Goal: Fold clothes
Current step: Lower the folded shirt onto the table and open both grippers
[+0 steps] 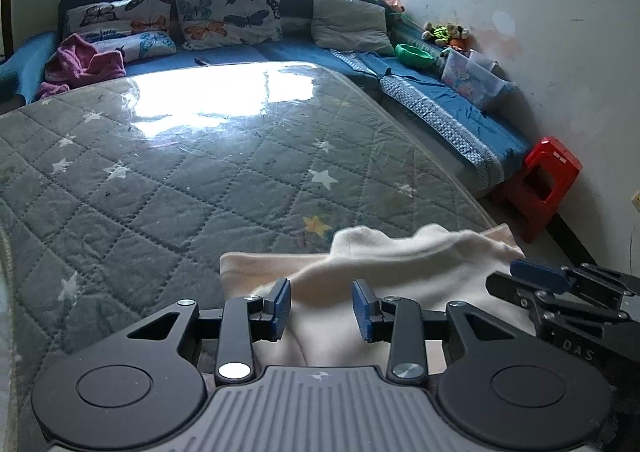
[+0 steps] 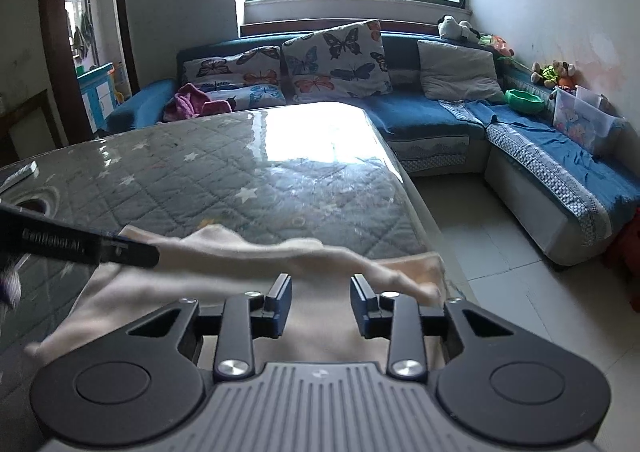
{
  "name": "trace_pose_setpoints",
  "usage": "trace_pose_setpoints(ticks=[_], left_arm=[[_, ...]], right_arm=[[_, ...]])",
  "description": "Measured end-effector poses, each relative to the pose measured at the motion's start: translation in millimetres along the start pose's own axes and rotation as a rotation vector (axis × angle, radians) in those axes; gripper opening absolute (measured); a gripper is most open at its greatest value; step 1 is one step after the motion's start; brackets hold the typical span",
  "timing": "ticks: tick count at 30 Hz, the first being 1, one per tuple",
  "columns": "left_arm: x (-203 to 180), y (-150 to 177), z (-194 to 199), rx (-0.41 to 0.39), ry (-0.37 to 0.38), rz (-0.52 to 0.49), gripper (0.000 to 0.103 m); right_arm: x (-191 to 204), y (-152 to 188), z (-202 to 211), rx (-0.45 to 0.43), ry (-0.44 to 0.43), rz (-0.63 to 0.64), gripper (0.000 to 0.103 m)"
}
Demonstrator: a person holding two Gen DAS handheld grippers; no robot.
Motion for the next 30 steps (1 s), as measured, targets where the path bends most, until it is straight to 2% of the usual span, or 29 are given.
trace_pose_setpoints(ticks=[7,11,16,23,26,30], left_arm=[[-22.2,33.1,32.0,-0.022,0.019,-0.114,0.037],[-28.2,53.1,43.0,-0.036,0.02,-0.144,0.037],[-23.7,73.1,47.9,-0.042,0.017,-0.136,0.037],[-17.2,76.5,50.1,-0.047,0.02,-0.099,0.037],[-17.6,75.2,55.5,-0.049,0.02,-0.086,0.039],[-18.6,77.6,65.9,-0.059,0.024,-0.069,0.047]], right_arm=[[2.3,31.7,39.2,-0.01,-0.013,0.038,0.034],[8.7,43.5,51.0,-0.026,-0.001,0.065,0.034],[11.3,55.2,51.1,-0.028,0.017,0.087,0.033],[12.6,53.6,55.5,-0.035,0.021,0.093,0.033],[14.9,52.0,61.6,-0.049,0.011,0.083,0.036],[19.7,54.1,68.4,-0.057,0.007,0.066,0.05]])
Point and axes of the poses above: each gripper's, at about its wrist camera, not at the fingertips, and z roughly against the way its jaws point, x to its left, y to its underside, the point moved 3 cm from there along -z, roughly the way its jaws point, and after that the axes turned 9 degrees about y, right-handed, at the moved point
